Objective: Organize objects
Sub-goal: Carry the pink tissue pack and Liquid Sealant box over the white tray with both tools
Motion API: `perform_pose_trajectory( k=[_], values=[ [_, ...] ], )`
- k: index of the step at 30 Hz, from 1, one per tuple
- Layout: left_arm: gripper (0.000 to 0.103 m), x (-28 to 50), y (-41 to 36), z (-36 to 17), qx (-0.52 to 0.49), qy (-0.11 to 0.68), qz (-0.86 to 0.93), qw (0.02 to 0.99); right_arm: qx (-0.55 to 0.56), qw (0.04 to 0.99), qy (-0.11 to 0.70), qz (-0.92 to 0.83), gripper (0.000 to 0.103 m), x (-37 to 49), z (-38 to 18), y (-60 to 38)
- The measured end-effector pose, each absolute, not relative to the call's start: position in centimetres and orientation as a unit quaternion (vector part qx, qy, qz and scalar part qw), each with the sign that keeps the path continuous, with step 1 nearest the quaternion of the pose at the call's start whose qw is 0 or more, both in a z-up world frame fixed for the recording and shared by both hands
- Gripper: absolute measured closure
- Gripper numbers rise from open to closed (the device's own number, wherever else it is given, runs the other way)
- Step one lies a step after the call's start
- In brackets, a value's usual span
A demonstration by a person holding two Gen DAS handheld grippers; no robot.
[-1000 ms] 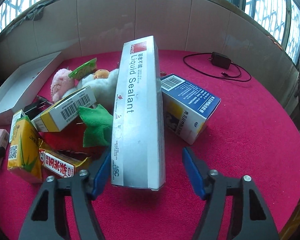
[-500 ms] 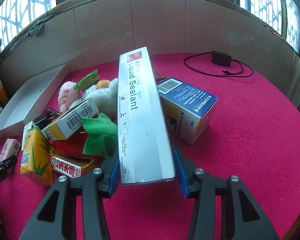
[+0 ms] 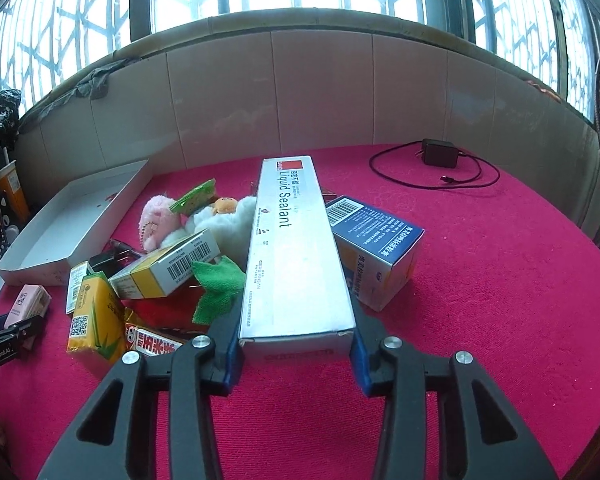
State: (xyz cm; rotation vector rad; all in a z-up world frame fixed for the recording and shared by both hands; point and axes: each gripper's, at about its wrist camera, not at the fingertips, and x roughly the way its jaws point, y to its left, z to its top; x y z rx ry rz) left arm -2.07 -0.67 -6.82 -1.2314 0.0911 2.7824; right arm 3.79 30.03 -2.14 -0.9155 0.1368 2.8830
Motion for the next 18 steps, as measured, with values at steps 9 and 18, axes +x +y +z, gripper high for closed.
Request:
perform_pose_trajectory(
  k=[9, 18],
  values=[
    [0.053, -1.7, -1.0, -6.5, -0.393, 0.026, 0.918, 0.045, -0.252, 0.048, 0.062, 0.964, 0.06, 5.6, -1.2, 29.9],
    [0.053, -0.6, -0.7, -5.6, -0.36, 0.043, 0.931, 0.048, -0.213, 0.029, 0.065, 0.974, 0.06, 7.5, 0.7, 28.9]
  ],
)
